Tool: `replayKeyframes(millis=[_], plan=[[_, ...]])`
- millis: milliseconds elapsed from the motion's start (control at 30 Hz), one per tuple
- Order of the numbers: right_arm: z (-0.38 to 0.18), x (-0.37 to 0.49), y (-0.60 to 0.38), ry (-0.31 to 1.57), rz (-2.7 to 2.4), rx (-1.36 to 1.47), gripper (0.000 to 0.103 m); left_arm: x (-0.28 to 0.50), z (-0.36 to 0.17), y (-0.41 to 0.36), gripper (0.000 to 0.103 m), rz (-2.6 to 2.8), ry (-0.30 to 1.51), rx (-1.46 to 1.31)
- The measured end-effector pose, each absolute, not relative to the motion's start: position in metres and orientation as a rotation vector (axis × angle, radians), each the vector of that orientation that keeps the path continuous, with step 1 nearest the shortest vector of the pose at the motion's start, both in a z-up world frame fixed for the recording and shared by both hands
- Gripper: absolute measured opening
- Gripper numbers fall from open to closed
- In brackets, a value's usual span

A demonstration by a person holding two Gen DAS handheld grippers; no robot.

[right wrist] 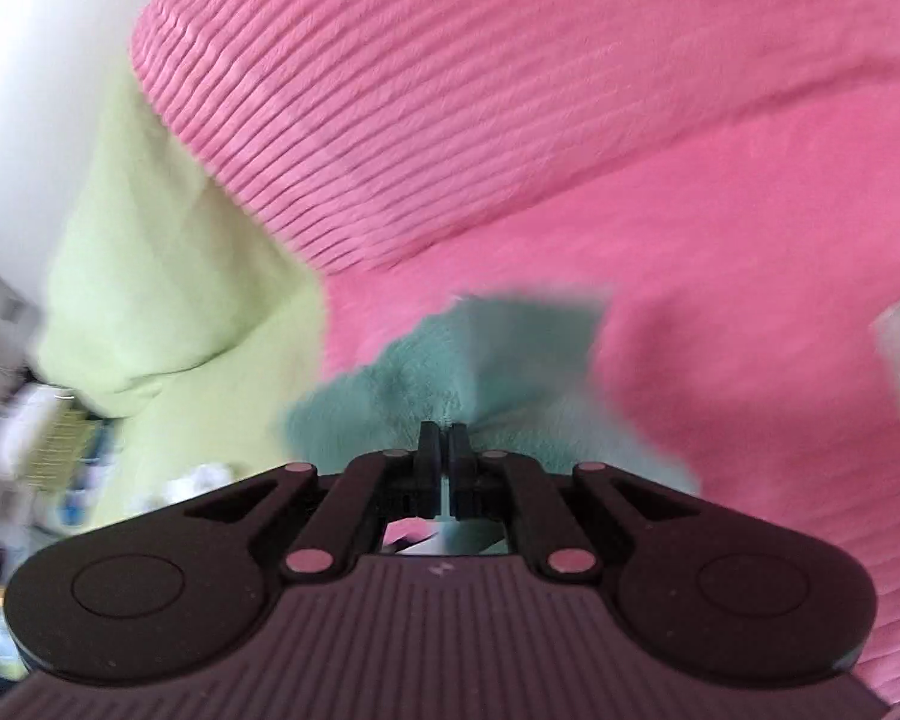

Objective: Clean container

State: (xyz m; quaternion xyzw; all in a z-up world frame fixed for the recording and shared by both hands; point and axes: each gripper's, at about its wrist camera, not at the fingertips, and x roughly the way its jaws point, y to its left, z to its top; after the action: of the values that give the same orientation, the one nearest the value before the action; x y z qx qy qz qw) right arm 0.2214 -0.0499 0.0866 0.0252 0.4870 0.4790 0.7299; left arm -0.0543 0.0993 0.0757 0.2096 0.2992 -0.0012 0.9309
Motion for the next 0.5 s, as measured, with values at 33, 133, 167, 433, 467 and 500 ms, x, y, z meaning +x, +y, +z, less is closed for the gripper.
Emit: replayKeyframes(millis=[33, 133, 167, 433, 467, 500], plan=[[0.089, 0.217, -0.045, 1.045, 1.026, -0.026, 0.003, -0.054, 0.075, 0.099, 0.034, -0.001, 0.612, 0.432], [0.085, 0.204, -0.025, 1.030, 0.970, -0.238, 0.003, -0.054, 0.075, 0.099, 0.034, 0.000, 0.611, 0.438], [0.079, 0.200, -0.016, 1.020, 0.948, -0.319, 0.003, -0.054, 0.075, 0.099, 0.034, 0.000, 0.610, 0.441], [0.056, 0.196, 0.033, 1.069, 0.898, -0.690, 0.002, -0.055, 0.074, 0.099, 0.035, -0.015, 0.610, 0.448], [0.051, 0.194, 0.038, 1.082, 0.896, -0.726, 0.002, -0.056, 0.075, 0.099, 0.035, -0.017, 0.611, 0.448], [0.047, 0.195, 0.042, 1.093, 0.892, -0.757, 0.002, -0.056, 0.075, 0.100, 0.035, -0.019, 0.611, 0.446]])
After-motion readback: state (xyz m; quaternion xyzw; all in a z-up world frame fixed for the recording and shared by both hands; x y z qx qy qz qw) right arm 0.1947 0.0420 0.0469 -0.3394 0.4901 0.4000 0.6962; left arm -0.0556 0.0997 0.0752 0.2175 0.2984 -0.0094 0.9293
